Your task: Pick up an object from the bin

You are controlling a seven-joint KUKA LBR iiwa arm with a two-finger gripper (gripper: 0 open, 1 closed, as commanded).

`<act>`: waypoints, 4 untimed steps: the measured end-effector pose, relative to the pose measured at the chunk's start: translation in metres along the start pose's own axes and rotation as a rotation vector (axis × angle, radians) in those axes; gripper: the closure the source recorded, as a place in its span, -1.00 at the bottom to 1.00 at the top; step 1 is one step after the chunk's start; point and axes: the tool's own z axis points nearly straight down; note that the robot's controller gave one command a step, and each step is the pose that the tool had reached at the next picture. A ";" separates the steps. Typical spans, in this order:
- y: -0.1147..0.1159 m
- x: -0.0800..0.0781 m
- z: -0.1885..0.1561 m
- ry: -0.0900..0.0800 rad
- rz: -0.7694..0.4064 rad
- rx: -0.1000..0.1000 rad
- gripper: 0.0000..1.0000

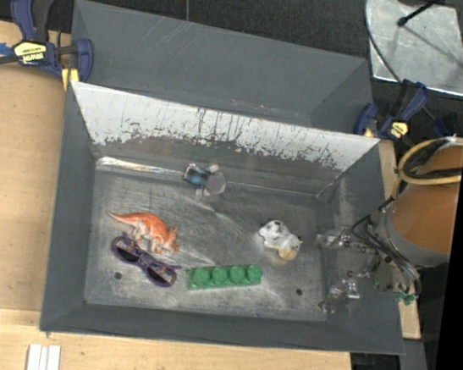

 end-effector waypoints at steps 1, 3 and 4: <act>0.029 -0.069 0.069 -0.009 -0.072 0.002 -1.00; 0.051 -0.074 0.058 -0.001 -0.040 0.000 -1.00; 0.055 -0.077 0.087 -0.001 0.035 -0.001 -1.00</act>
Offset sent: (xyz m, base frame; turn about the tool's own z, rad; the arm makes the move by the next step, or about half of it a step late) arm 0.0838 0.0330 -0.0269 0.0557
